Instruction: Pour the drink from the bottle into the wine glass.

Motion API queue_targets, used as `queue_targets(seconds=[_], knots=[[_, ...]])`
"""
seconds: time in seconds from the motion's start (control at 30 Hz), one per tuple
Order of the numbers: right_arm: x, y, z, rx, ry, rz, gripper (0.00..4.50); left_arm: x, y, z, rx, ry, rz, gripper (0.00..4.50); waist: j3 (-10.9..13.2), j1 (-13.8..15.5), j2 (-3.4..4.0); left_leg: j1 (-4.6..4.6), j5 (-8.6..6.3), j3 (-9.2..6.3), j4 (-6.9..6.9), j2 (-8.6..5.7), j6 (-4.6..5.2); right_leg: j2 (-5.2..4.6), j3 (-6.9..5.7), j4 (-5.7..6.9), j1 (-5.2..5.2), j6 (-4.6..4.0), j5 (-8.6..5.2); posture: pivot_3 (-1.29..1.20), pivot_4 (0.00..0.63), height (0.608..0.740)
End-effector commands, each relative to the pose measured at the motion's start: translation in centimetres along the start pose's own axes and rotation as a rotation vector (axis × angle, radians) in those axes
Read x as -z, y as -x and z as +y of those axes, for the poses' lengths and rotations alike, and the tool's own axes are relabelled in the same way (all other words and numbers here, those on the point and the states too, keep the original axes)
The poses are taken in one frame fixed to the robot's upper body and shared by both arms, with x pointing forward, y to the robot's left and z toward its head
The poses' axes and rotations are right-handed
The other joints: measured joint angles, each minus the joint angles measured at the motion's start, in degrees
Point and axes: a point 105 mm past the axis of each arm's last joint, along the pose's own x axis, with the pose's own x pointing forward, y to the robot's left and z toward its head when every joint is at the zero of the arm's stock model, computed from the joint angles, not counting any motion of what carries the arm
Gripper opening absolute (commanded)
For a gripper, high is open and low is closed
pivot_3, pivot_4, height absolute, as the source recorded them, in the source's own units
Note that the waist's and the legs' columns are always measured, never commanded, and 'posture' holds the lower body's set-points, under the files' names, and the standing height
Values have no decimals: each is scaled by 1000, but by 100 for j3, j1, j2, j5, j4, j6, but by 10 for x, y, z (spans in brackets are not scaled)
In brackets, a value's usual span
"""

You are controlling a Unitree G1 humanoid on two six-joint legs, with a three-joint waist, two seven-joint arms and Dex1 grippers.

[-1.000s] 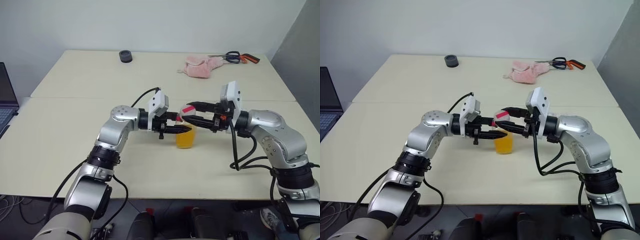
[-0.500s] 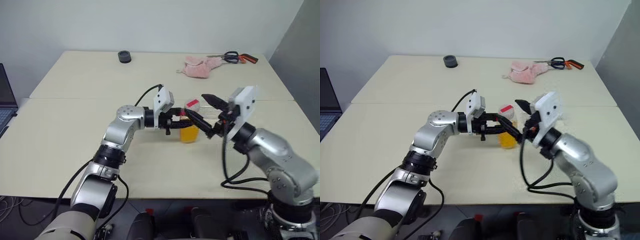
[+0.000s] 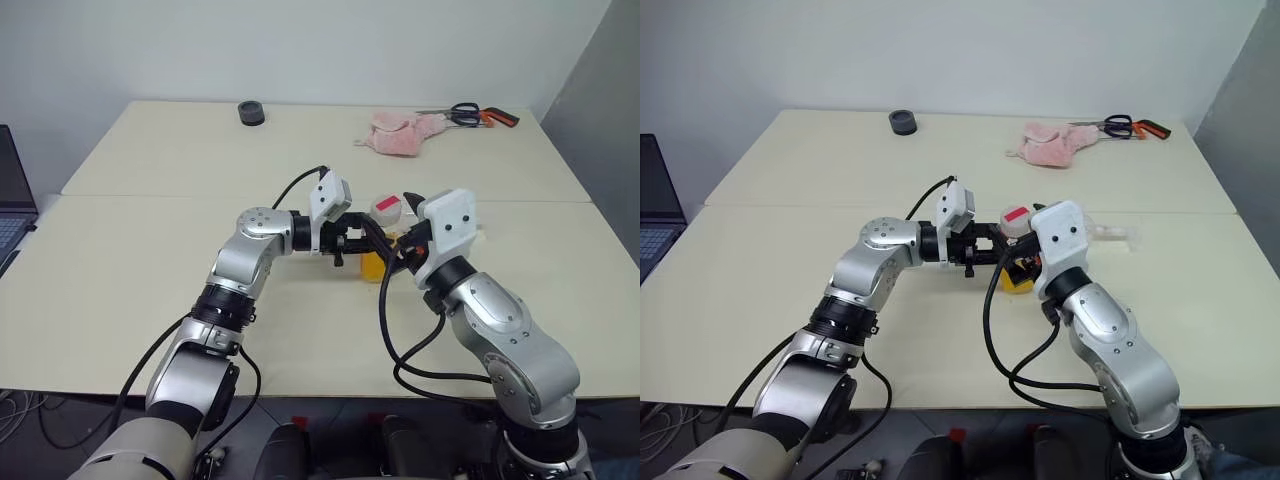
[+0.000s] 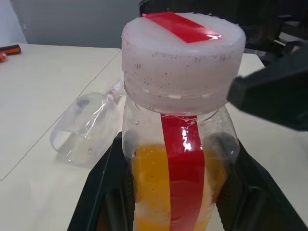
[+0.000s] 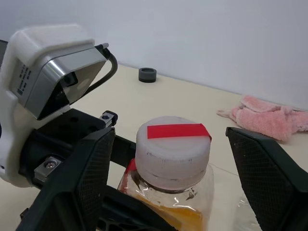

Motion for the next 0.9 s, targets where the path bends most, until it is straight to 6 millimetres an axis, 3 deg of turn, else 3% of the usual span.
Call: queue_targets(seconds=[0.03, 0.17, 0.2, 0.33, 0.5, 0.7, 0.9], knots=[[-9, -1, -1, 6, -3, -45, 3368, -18, 0, -1, 20, -69, -34, 1734, 0, -1, 0, 0, 0, 0, 0, 0, 0, 0, 0, 0, 0, 0, 0, 0, 150, 740], [-10, -3, 0, 0, -1, -58, 2001, -17, 1, -1, 22, -69, -30, 1734, 0, -1, 0, 0, 0, -1, 0, 0, 0, 0, 0, 0, 0, 0, 0, 0, 150, 740], [-11, -3, 2, -10, 5, -63, 1866, -17, 2, -2, 22, -69, -29, 1734, 0, -1, 0, 0, 0, 0, 0, 0, 0, 0, 0, 0, 0, 0, 0, 0, 150, 740], [-13, -3, 9, -67, 8, -88, 1868, -16, 3, -2, 25, -67, -25, 1734, 0, -1, 0, 0, 0, -1, 0, 0, 0, 0, 0, 0, 0, 0, 0, 0, 150, 740], [-18, 0, 26, -356, 1, -147, 1868, -16, 8, -7, 74, -52, -12, 1730, 0, -5, 0, 0, 0, 1, 0, -1, 0, 0, 0, -1, 0, 0, 0, 0, 150, 740], [-2, -4, 11, -637, -12, -45, 1868, -17, 16, -7, 119, -61, 11, 1709, 0, -5, 0, 2, 0, 4, 1, 0, 1, 0, 1, 0, 0, 0, 0, 0, 150, 740], [8, -6, -3, -714, -51, 28, 1868, -20, 19, -7, 134, -79, 19, 1706, 0, -3, 0, 0, 0, 1, -1, 1, 2, 1, -2, -1, 1, -1, 0, 0, 150, 740]])
